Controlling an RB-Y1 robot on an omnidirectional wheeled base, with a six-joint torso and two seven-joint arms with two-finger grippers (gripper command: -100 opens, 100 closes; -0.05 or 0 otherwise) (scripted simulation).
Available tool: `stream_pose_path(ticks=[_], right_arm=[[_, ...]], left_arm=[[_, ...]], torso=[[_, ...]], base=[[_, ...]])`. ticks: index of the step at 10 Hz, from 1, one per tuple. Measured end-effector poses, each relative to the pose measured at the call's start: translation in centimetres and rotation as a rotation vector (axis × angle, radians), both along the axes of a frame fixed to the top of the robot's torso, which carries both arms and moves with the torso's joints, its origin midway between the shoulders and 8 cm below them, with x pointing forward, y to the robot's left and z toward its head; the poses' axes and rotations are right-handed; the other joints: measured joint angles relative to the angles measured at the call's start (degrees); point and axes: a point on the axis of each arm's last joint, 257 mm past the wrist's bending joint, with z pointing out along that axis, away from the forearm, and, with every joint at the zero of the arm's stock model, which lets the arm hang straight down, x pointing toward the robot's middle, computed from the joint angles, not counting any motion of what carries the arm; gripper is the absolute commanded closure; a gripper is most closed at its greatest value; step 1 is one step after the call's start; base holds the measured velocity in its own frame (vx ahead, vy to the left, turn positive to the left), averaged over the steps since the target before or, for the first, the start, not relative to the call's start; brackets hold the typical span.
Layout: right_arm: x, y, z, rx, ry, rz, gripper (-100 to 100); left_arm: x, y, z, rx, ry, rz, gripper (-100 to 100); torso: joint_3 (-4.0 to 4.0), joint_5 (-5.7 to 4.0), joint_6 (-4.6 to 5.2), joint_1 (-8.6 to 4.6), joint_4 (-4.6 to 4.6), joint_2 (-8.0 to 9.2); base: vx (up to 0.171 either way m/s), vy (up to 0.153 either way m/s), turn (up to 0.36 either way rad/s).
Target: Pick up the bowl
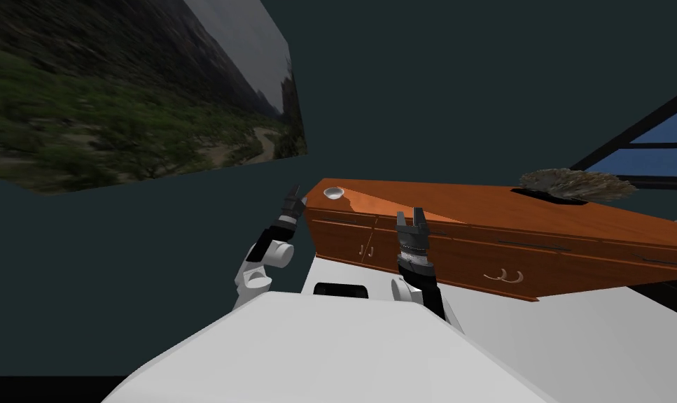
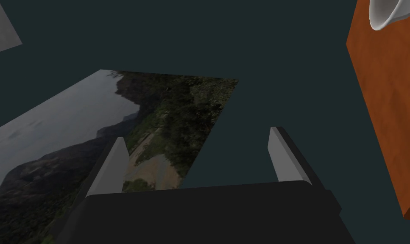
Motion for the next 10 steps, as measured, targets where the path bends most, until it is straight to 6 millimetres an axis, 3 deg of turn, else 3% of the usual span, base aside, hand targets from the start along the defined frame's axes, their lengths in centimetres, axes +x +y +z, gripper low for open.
stream_pose_path(ticks=[10], right_arm=[[0.0, 0.0, 0.0, 0.000, 0.000, 0.000, 0]], left_arm=[[4.0, -3.1, -1.7, -0.020, 0.176, -0.080, -100]], torso=[[-0.05, 0.00, 0.00, 0.02, -0.02, -0.09]], base=[[-0.012, -0.005, 0.041]])
